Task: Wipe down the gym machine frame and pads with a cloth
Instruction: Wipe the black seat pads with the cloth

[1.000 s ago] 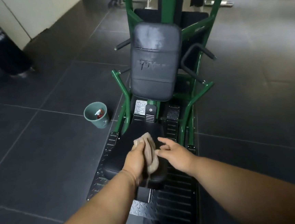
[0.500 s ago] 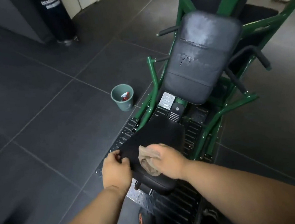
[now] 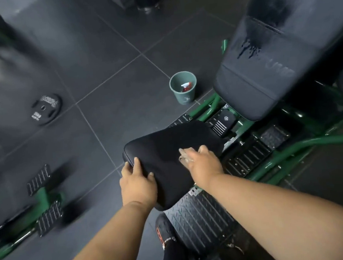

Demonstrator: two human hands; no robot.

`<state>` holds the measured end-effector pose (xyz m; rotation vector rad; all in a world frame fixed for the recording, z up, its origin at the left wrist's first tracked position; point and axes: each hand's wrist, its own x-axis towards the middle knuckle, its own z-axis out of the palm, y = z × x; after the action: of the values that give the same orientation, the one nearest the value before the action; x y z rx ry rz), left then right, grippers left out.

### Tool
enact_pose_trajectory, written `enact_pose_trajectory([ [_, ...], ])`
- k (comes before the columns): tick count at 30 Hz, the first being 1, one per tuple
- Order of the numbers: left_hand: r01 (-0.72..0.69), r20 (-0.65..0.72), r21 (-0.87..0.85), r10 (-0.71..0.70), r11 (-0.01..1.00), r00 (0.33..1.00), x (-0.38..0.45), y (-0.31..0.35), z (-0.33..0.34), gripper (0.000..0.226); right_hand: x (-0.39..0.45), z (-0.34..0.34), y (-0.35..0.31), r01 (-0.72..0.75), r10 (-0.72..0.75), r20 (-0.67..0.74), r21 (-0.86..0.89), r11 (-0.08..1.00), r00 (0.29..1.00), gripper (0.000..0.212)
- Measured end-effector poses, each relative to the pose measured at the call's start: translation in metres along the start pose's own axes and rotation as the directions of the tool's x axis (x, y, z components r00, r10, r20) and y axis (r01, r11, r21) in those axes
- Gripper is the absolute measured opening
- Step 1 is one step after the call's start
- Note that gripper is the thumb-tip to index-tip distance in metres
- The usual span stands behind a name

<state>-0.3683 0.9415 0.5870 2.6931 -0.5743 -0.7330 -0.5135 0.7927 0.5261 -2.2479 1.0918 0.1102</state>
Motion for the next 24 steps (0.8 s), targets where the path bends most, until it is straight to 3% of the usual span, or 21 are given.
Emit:
enact_pose_trajectory([
  [2,0.017,0.018,0.017,-0.018,1.000,1.000,0.001,0.002,0.002,0.072,-0.016,0.000,-0.033,0.235,-0.234,0.063,-0.005,0.972,0.970,0.041],
  [4,0.015,0.040,0.059,-0.018,0.998,0.999,0.005,-0.002,0.000,0.074,-0.034,0.005,-0.049,0.329,-0.327,0.109,-0.003,0.944,0.939,0.052],
  [5,0.005,0.052,0.099,-0.010,0.995,0.999,0.008,-0.005,-0.001,0.075,-0.033,0.008,-0.043,0.314,-0.310,0.088,-0.028,0.949,0.947,0.056],
  [7,-0.016,0.078,0.194,0.000,0.981,0.997,0.011,-0.007,-0.001,0.076,-0.015,0.001,-0.007,0.177,-0.180,-0.035,-0.075,0.981,0.983,0.042],
  [11,-0.002,0.064,0.308,-0.018,0.951,0.998,0.012,0.002,0.002,0.073,0.028,-0.041,0.054,-0.136,0.155,0.172,-0.114,0.984,0.973,0.049],
  [13,0.006,0.060,0.342,-0.028,0.940,0.998,0.008,0.006,0.004,0.071,0.033,-0.054,0.060,-0.210,0.221,0.231,-0.071,0.975,0.948,0.043],
  [15,-0.006,0.058,0.388,-0.018,0.922,0.998,0.005,0.007,0.007,0.069,0.021,-0.057,0.056,-0.167,0.175,0.230,-0.052,0.985,0.957,0.027],
  [21,-0.127,-0.025,0.552,0.169,0.824,0.985,-0.011,0.019,0.012,0.047,-0.043,-0.063,0.049,-0.107,0.120,-0.053,0.195,0.975,0.991,0.041],
  [24,-0.186,0.008,0.513,0.212,0.838,0.977,-0.028,0.043,0.022,0.044,-0.062,-0.103,0.054,-0.074,0.099,-0.124,0.190,0.979,0.987,0.043],
])
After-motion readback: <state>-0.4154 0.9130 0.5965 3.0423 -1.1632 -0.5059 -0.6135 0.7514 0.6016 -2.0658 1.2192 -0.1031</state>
